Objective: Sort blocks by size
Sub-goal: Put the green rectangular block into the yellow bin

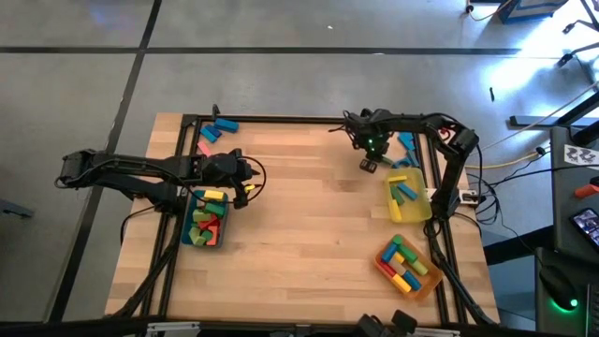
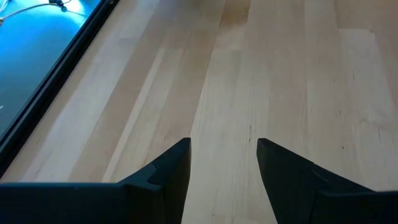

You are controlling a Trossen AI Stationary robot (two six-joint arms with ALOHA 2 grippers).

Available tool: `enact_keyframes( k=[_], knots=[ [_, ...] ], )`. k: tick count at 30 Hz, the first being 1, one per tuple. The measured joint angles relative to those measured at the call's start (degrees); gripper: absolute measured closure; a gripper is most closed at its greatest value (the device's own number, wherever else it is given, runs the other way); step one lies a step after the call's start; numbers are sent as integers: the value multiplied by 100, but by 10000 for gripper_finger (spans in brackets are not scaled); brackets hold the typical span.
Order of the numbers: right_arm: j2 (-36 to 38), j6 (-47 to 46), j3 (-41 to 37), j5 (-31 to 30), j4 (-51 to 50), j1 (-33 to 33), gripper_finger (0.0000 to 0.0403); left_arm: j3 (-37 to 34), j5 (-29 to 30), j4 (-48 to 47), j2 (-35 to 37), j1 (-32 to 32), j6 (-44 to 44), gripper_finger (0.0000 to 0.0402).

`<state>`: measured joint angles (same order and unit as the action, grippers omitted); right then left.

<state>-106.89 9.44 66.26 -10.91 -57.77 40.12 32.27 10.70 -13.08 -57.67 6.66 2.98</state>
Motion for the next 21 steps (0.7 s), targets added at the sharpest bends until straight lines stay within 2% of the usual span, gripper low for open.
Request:
enact_keyframes(
  k=[10,21],
  knots=[
    [67,-178,846,158,-730,-14,333,0,-2,0,0,0,0,233],
    [1248,-678,1088,346,-1347,-497,330,0,-1,-3,0,2,0,233]
  ],
)
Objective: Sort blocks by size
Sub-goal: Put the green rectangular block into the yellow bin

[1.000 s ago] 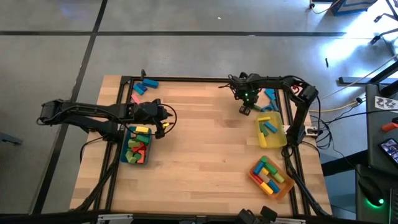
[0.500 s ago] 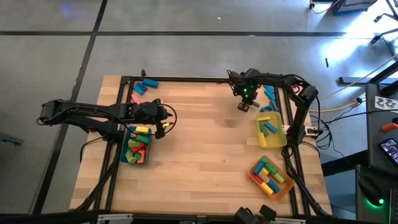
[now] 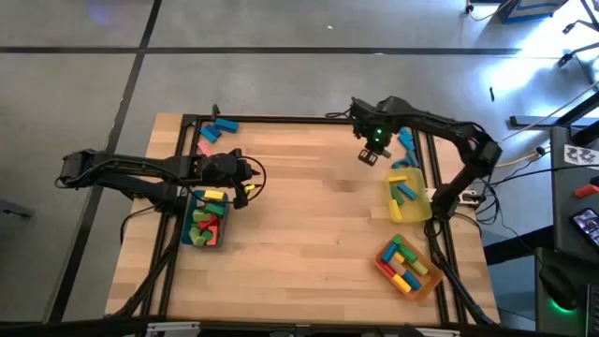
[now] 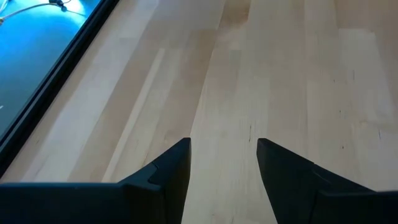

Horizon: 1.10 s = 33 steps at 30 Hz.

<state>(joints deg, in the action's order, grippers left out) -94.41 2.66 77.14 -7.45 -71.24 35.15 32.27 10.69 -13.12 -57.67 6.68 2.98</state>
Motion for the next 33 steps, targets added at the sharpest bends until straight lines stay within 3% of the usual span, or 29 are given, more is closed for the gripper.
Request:
enact_keyframes(
  k=[5,13,26,33],
  knots=[
    [496,-603,-1,470,-511,-256,329,0,1,-3,0,0,-2,233],
    [985,-1493,-104,453,-948,-765,329,0,0,-3,0,0,0,233],
    [1893,-2193,-2434,584,-203,-926,328,0,1,5,0,-1,2,233],
    [1883,-2490,-2895,390,33,-926,322,0,1,30,0,0,2,233]
  ],
)
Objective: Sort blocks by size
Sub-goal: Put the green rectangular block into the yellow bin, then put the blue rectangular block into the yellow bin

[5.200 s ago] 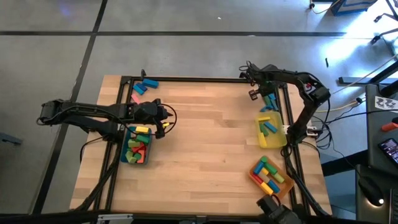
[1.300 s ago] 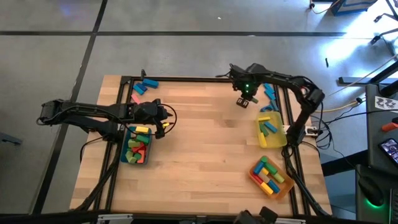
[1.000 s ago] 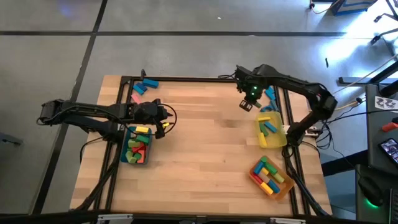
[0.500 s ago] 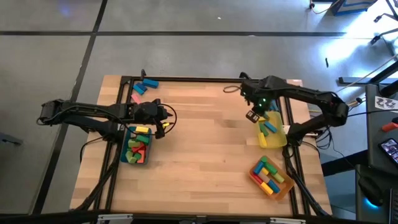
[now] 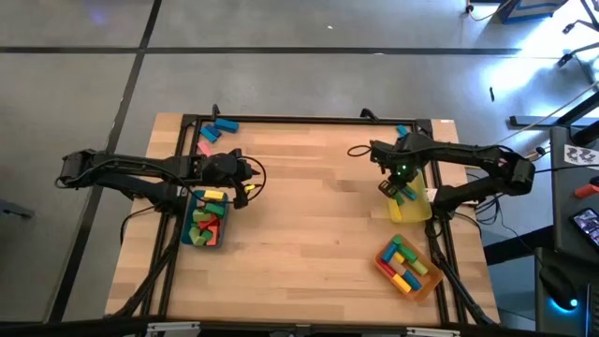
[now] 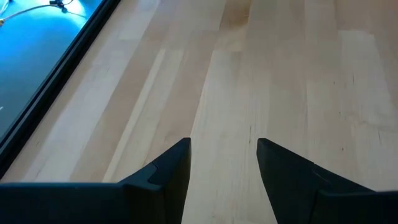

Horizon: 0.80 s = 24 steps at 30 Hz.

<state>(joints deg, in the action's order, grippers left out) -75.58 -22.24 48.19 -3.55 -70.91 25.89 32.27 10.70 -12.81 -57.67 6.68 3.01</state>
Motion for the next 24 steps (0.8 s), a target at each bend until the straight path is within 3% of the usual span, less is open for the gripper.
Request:
enact_keyframes(
  k=[8,15,20,24],
  knots=[
    [-1,-102,46,143,-98,2,244,0,0,0,0,-1,19,233],
    [-1,-3,981,440,-569,50,186,0,0,-2,0,-2,0,233],
    [1,319,1766,-700,-29,178,181,0,0,0,0,-2,-2,233],
    [0,497,1946,-1589,823,461,180,0,0,-1,0,-2,-2,233]
  ],
)
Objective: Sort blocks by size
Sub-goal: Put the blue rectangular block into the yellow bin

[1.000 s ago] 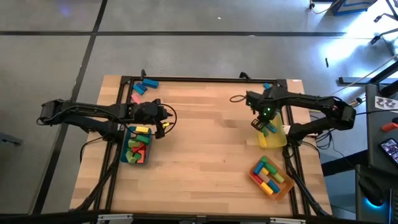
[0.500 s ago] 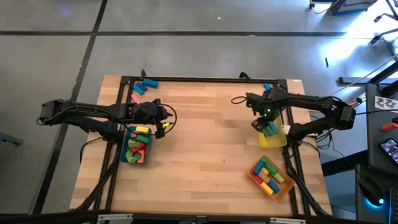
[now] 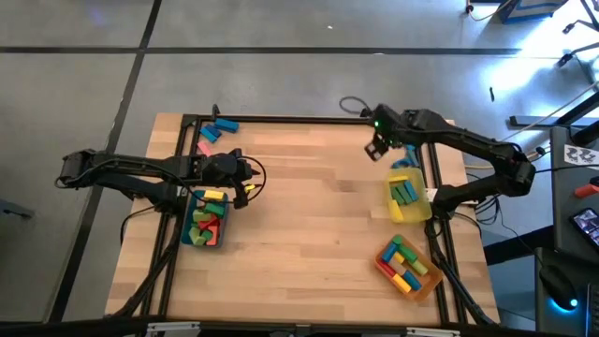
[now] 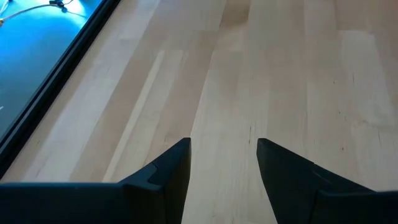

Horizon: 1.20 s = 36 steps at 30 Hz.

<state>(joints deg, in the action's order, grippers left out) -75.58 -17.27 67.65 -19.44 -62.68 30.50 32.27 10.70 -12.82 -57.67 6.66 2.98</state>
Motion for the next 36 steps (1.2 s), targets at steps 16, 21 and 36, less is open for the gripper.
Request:
enact_keyframes(
  k=[16,21,36],
  knots=[
    [-1621,1090,-10,-770,505,1858,250,0,-2,-2,0,0,12,233],
    [-2195,1228,-10,-734,391,2212,337,0,-2,-2,0,0,37,233],
    [-3036,1256,-38,-879,365,2591,397,0,-1,-2,0,1,39,233]
  ],
)
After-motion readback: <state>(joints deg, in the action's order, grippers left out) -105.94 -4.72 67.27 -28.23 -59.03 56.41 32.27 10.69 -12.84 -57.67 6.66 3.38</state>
